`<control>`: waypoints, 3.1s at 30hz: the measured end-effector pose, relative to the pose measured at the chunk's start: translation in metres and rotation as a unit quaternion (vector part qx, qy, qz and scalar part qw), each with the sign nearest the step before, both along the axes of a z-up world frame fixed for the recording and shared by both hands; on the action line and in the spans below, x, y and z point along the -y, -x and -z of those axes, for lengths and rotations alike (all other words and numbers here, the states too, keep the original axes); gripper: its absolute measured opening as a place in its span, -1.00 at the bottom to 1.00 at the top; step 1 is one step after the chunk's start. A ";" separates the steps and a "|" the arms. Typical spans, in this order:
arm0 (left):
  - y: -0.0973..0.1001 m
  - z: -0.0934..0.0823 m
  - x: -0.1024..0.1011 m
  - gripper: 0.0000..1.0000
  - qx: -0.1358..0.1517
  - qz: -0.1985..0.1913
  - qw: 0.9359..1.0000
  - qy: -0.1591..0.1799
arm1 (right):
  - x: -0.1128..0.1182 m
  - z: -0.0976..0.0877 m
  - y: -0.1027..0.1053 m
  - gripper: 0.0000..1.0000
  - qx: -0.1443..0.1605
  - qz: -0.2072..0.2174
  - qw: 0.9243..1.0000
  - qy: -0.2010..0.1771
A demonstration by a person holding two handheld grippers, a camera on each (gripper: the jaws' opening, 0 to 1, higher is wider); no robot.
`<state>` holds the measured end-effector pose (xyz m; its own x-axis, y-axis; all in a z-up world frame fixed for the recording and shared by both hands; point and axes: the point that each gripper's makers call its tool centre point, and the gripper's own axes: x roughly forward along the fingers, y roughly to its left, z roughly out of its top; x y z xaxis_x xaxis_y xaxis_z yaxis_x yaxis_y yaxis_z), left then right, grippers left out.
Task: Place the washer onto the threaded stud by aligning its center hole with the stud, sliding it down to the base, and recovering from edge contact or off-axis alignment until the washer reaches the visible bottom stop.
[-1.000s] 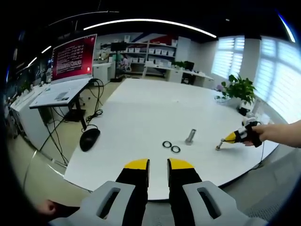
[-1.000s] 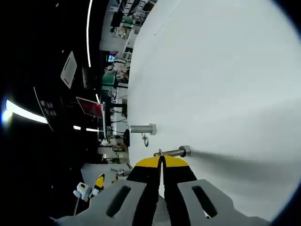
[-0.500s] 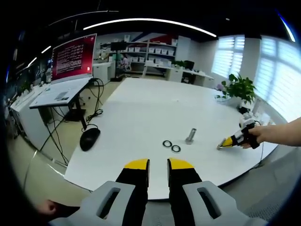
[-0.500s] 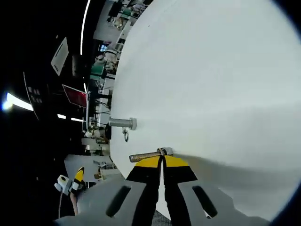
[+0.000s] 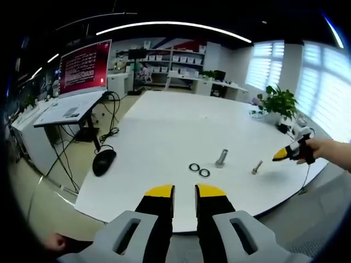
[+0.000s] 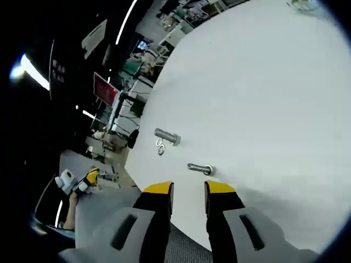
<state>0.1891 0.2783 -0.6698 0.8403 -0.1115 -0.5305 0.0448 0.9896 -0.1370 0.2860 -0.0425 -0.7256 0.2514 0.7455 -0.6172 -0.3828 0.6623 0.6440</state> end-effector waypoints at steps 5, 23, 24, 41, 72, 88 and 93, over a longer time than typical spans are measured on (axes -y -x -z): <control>0.000 -0.002 0.001 -0.77 0.006 0.001 1.000 0.005 | 0.002 -0.063 0.019 -0.40 0.148 -0.052 0.986 0.047; 0.004 -0.003 0.006 -0.74 0.007 0.004 1.000 0.019 | -0.013 -0.088 0.130 -0.42 0.303 -0.108 0.933 0.158; 0.004 -0.003 0.006 -0.74 0.005 0.005 1.000 0.018 | -0.013 -0.081 0.133 -0.42 0.300 -0.116 0.932 0.168; 0.007 0.006 0.004 -0.73 -0.019 0.010 1.000 0.003 | 0.001 -0.015 0.148 -0.60 0.216 -0.176 0.929 0.242; 0.011 0.006 0.023 -1.00 -0.029 0.034 0.999 0.024 | -0.007 -0.013 0.152 -0.67 0.226 -0.201 0.927 0.221; 0.012 0.000 0.041 -1.00 -0.018 0.102 0.993 0.065 | 0.017 -0.003 0.148 -0.93 0.174 -0.148 0.934 0.276; 0.004 -0.030 0.028 -1.00 0.068 0.106 0.989 0.078 | 0.018 -0.005 0.149 -0.93 0.168 -0.145 0.935 0.277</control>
